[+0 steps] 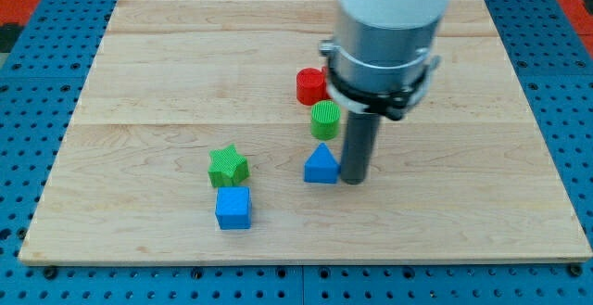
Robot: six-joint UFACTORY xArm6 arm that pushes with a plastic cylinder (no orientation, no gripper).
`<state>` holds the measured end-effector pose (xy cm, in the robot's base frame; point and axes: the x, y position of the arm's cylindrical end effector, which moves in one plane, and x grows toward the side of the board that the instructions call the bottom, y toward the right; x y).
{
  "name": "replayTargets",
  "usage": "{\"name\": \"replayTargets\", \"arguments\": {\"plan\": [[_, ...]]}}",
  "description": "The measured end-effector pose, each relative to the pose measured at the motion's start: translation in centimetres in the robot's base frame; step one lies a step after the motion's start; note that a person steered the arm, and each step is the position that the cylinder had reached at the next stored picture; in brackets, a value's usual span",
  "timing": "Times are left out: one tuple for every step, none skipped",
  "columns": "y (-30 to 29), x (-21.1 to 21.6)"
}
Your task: Slide the blue triangle left and up
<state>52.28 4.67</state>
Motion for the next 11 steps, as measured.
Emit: {"name": "replayTargets", "arguments": {"plan": [[-0.1,0.0],[-0.8,0.0],[-1.0,0.0],[-1.0,0.0],[-0.1,0.0],[0.2,1.6],[-0.9,2.5],[-4.0,1.0],[-7.0,-2.3],[-7.7,-4.0],[-7.5,-5.4]]}}
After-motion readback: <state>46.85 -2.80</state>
